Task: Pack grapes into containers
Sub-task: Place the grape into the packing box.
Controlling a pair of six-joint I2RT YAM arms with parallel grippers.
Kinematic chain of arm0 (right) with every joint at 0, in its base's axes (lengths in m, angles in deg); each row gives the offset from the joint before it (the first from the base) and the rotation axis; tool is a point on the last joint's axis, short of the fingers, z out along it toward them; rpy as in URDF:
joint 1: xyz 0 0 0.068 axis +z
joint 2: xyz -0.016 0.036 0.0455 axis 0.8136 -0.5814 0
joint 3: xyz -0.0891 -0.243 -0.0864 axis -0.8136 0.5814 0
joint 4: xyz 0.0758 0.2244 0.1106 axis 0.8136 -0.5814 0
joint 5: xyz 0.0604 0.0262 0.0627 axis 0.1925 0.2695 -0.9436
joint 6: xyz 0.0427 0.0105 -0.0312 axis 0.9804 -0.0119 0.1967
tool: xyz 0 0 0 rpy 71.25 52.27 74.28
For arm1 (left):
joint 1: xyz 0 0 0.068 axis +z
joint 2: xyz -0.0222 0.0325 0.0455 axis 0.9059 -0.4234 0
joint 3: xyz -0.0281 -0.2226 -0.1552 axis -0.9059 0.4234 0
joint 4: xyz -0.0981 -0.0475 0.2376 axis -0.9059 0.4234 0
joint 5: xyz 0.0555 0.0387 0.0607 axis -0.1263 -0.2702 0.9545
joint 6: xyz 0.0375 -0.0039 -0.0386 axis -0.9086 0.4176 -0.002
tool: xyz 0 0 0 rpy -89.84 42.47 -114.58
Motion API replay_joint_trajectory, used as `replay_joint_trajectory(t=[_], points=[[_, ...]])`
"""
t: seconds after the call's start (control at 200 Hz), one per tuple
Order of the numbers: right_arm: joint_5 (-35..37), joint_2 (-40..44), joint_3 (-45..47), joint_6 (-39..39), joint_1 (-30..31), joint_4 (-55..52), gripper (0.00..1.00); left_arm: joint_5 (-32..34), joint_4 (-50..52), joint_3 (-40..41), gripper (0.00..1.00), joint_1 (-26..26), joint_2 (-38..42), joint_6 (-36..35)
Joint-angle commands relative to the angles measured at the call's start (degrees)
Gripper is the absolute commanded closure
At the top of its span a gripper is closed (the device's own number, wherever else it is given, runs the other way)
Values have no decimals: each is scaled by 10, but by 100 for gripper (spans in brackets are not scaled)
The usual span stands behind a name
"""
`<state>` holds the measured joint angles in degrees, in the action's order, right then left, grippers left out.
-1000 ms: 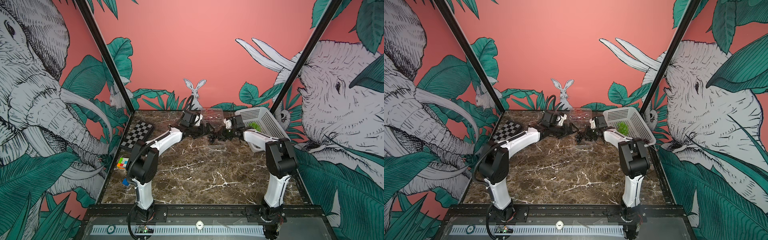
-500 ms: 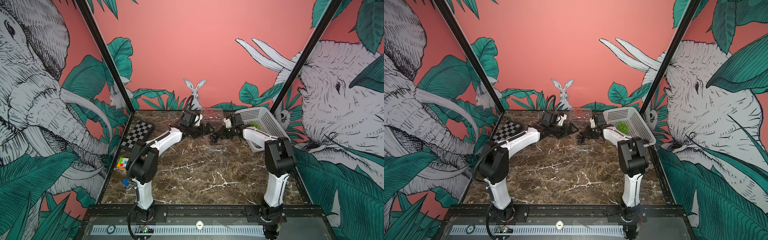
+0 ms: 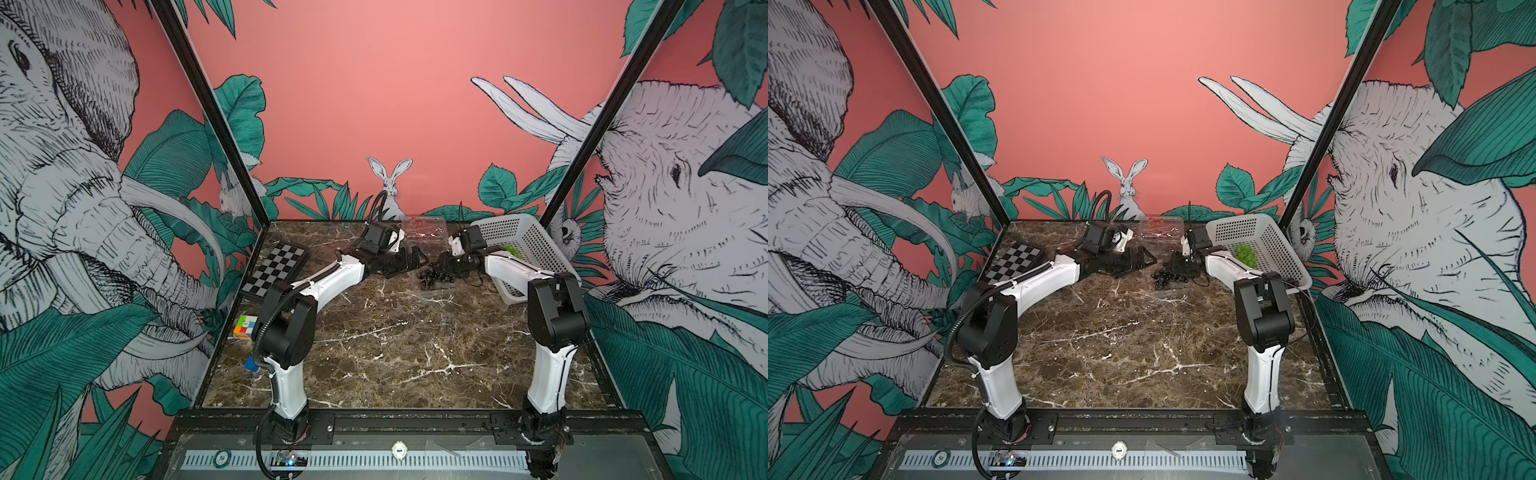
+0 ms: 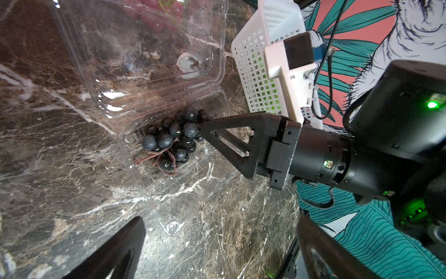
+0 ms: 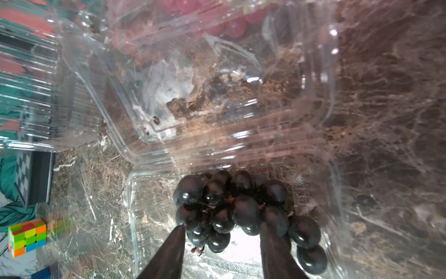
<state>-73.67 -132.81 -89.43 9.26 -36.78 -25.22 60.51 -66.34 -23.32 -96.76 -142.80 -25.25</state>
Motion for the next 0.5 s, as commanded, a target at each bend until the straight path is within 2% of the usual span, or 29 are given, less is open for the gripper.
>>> replay_joint_trajectory(t=[0.0,0.235,0.37,0.495], points=[[31,18,-13,-22,-2,-20,46,2,6,-2,1,3,16,-2],[19,47,3,-16,2,-11,38,2,5,3,1,6,21,1],[10,63,26,-2,14,14,33,-9,-24,18,1,12,23,26],[-27,61,47,33,21,56,30,-11,-27,20,1,14,25,30]])
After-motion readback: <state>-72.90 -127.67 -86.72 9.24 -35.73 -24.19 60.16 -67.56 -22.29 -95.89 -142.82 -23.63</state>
